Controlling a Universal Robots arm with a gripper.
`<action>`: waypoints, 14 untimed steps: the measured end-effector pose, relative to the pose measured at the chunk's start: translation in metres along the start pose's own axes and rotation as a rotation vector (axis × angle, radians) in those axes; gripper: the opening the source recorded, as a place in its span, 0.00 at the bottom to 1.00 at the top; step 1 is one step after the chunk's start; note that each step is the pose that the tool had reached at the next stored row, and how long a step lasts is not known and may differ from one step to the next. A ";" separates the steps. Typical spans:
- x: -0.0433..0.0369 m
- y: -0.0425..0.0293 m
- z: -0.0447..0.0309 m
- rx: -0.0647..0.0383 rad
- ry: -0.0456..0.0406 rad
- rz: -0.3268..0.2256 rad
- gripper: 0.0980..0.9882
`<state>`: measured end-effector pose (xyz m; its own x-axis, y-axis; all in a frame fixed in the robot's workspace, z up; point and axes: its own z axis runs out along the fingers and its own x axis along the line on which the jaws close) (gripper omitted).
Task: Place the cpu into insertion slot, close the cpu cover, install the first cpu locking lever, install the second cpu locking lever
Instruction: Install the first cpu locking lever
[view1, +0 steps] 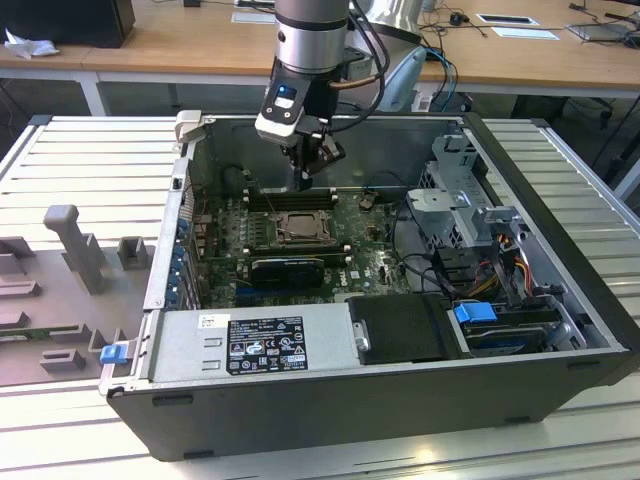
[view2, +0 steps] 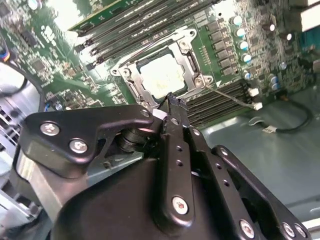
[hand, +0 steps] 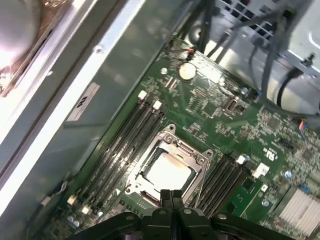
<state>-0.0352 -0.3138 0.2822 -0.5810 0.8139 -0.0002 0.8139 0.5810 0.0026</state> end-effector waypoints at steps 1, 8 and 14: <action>0.0000 0.0000 0.0000 0.000 0.0000 -0.023 0.01; 0.0000 0.0000 0.0000 0.000 0.0004 -0.190 0.01; 0.0000 0.0000 0.0001 0.000 0.0009 -0.372 0.01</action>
<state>-0.0352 -0.3138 0.2822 -0.8369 0.5474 -0.0002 0.5473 0.8369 0.0025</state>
